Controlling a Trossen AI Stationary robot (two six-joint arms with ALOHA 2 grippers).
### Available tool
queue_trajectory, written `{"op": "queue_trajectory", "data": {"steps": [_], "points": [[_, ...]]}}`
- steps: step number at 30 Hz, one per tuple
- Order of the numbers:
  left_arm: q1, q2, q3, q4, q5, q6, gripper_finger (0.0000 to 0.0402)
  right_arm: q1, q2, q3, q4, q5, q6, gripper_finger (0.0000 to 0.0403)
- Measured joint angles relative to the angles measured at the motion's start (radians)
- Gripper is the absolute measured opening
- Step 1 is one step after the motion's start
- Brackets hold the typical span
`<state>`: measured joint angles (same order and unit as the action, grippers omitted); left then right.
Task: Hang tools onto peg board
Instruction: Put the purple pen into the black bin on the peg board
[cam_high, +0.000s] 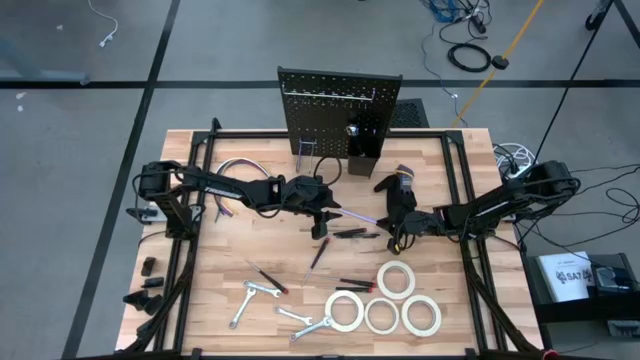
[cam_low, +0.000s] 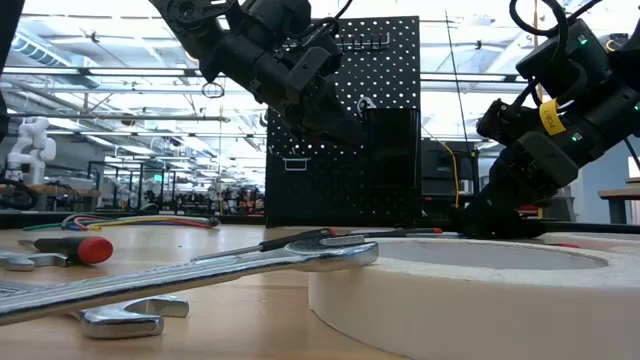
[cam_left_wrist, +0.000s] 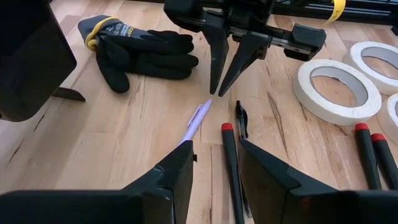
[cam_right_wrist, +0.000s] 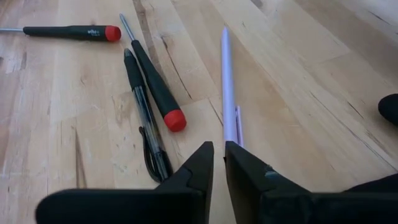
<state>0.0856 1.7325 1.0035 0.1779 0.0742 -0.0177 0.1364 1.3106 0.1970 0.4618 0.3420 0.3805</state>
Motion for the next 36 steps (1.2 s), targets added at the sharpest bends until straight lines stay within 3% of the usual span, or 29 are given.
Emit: {"op": "queue_trajectory", "data": {"steps": [25, 36], "points": [[0.007, 0.000, 0.000, -0.004, 0.003, 0.008, 0.0129, 0.000, 0.000, 0.000, 0.007, 0.000, -0.003, 0.0038], [0.051, 0.070, 0.000, 0.089, 0.132, 0.006, 0.0129, 0.000, 0.000, 0.000, 0.007, 0.000, -0.003, 0.0038]]}}
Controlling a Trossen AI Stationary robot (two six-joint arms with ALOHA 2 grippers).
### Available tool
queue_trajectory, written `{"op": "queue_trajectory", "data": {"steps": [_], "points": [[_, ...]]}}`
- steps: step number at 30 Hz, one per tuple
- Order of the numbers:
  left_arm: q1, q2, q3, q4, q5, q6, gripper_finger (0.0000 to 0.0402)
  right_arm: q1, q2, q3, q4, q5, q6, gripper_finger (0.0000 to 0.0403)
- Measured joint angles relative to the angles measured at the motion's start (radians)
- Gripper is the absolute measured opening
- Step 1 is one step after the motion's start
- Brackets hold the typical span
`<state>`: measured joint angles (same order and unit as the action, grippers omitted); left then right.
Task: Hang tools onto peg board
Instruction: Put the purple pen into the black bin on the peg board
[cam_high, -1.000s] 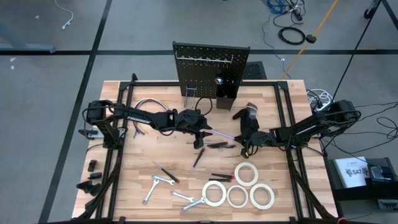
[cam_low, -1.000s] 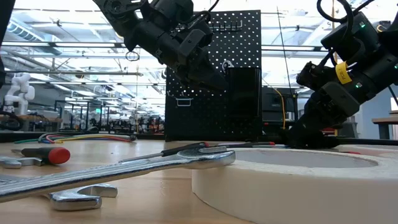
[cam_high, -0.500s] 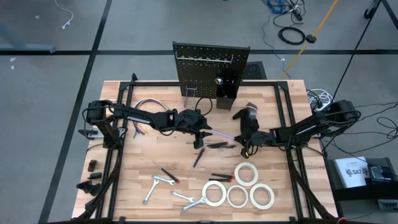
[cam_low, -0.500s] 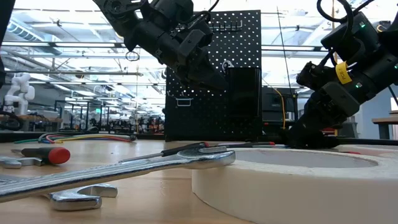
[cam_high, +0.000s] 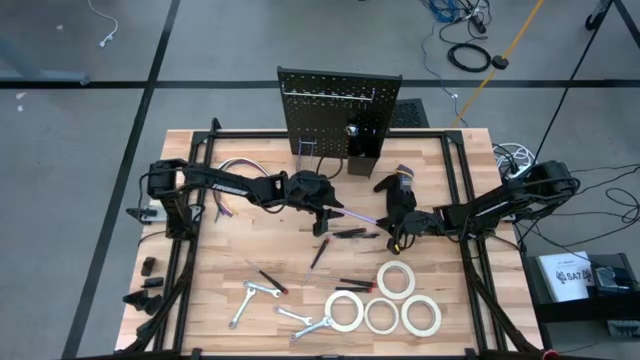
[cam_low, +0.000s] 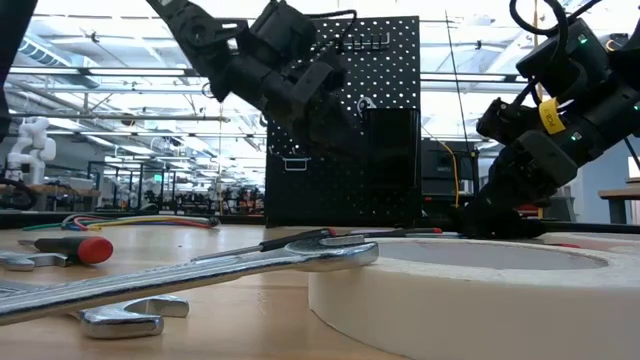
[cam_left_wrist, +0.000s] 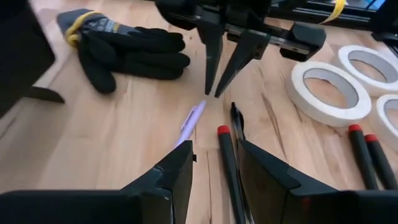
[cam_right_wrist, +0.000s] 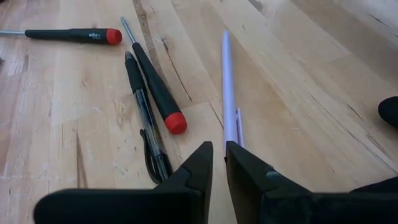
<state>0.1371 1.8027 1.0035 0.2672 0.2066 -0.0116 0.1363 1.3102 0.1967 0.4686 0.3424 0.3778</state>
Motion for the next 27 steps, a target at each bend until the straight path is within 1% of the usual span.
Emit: {"op": "queue_trajectory", "data": {"steps": [6, 14, 27], "points": [[-0.002, 0.042, 0.000, 0.023, 0.003, 0.024, 0.0129, 0.000, 0.000, 0.000, 0.002, 0.000, 0.000, 0.0038], [-0.002, 0.086, 0.000, 0.099, 0.003, 0.045, 0.0129, 0.000, 0.000, 0.000, 0.019, -0.001, 0.001, 0.0038], [0.007, 0.092, 0.000, 0.121, 0.003, 0.045, 0.0129, 0.000, 0.000, 0.000, 0.024, -0.004, -0.011, 0.0038]]}}
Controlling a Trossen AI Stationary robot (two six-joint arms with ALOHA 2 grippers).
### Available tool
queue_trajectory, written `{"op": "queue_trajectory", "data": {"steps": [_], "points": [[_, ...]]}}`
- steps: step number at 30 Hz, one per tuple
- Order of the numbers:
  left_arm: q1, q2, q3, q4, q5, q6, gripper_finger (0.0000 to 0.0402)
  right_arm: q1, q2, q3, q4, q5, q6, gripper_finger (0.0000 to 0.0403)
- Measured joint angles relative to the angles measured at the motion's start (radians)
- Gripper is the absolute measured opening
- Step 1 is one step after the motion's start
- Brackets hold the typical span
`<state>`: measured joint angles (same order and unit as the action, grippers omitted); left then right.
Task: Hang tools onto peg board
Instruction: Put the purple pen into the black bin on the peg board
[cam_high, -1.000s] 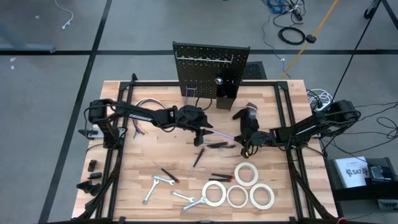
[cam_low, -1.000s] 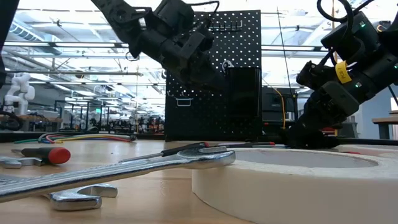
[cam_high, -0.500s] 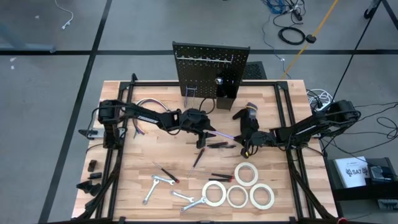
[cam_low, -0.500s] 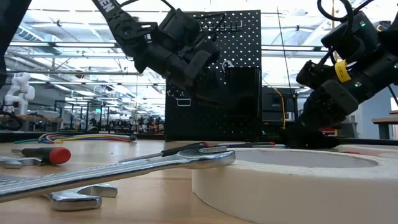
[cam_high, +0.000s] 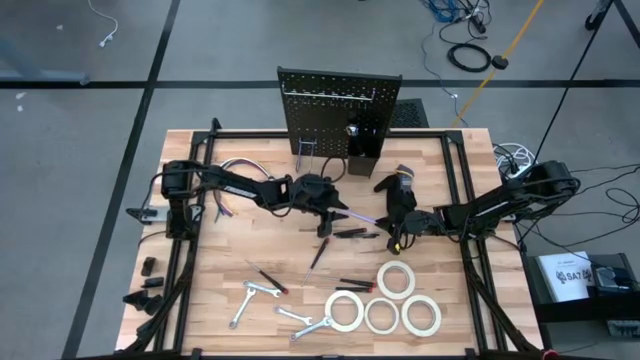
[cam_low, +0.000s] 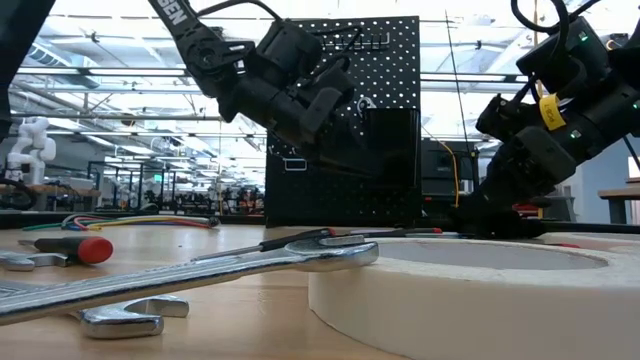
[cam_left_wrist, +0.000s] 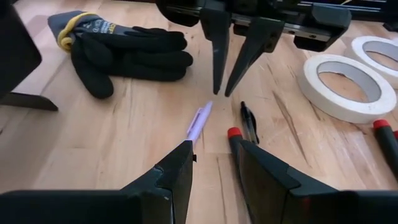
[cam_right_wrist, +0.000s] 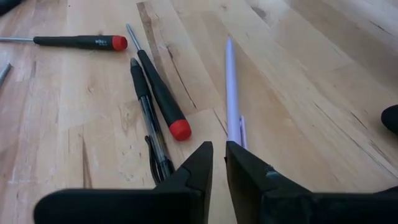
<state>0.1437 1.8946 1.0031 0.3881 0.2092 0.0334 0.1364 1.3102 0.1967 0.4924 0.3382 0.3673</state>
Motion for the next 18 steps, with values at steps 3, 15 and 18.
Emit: {"op": "queue_trajectory", "data": {"steps": [3, 15, 18], "points": [[0.000, 0.000, 0.000, 0.003, 0.000, 0.003, 0.0129, 0.000, 0.000, 0.000, 0.000, 0.004, -0.009, 0.0038], [0.000, 0.000, 0.000, 0.001, 0.000, 0.006, 0.0129, 0.000, 0.000, 0.000, -0.015, 0.053, -0.007, 0.0038], [0.000, 0.000, 0.000, 0.000, 0.000, 0.006, 0.0129, 0.000, 0.000, 0.000, -0.011, 0.054, -0.005, 0.0038]]}}
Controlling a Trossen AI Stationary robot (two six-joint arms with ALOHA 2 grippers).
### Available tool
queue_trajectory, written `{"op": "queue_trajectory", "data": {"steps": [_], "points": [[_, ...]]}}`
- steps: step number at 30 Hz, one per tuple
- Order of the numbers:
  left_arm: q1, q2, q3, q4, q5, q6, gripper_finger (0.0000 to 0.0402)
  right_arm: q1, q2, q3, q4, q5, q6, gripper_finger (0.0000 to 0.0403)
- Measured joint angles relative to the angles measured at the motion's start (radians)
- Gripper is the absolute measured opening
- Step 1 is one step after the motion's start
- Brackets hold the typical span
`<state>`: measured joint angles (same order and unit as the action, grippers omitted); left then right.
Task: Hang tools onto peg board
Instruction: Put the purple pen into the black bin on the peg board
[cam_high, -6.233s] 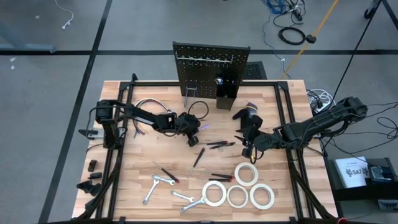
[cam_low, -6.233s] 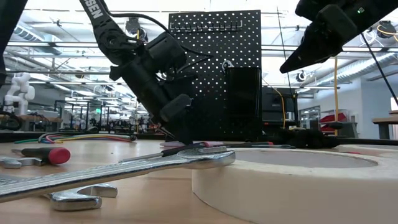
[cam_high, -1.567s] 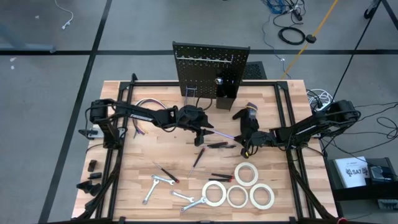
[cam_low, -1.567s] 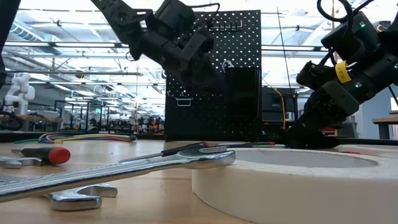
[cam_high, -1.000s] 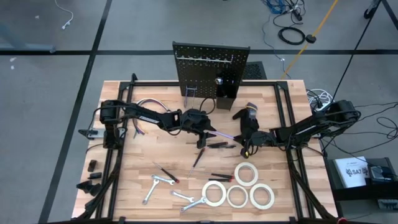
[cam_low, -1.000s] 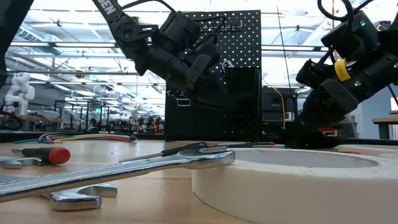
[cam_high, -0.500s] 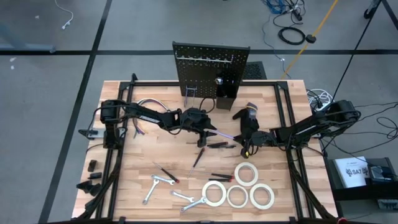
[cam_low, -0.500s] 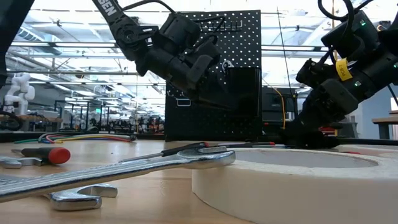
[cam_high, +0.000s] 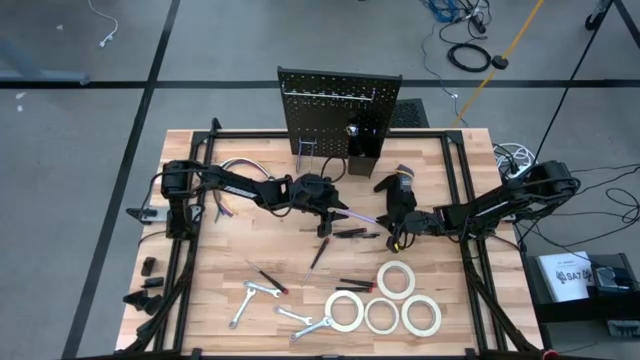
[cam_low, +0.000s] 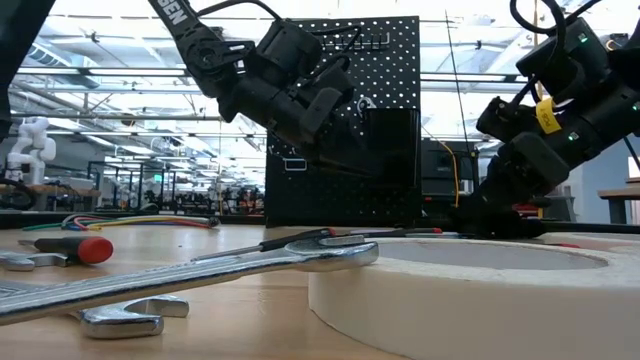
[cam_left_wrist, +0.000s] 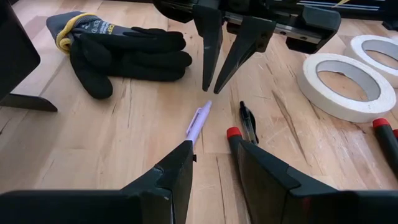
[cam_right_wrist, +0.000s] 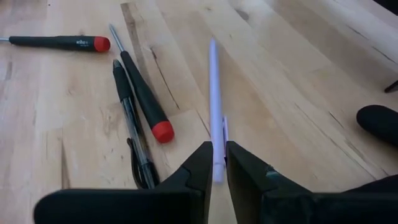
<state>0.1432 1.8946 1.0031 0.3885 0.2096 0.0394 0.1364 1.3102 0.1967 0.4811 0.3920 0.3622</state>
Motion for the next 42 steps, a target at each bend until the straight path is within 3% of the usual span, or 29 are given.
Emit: {"op": "queue_trajectory", "data": {"steps": [15, 42], "points": [[0.000, 0.000, 0.000, 0.000, 0.004, -0.006, 0.0129, 0.000, 0.007, 0.000, 0.019, 0.002, 0.019, 0.0038], [0.000, 0.000, 0.000, -0.001, 0.032, -0.005, 0.0129, 0.010, 0.190, 0.000, 0.124, 0.025, 0.066, 0.0038]]}}
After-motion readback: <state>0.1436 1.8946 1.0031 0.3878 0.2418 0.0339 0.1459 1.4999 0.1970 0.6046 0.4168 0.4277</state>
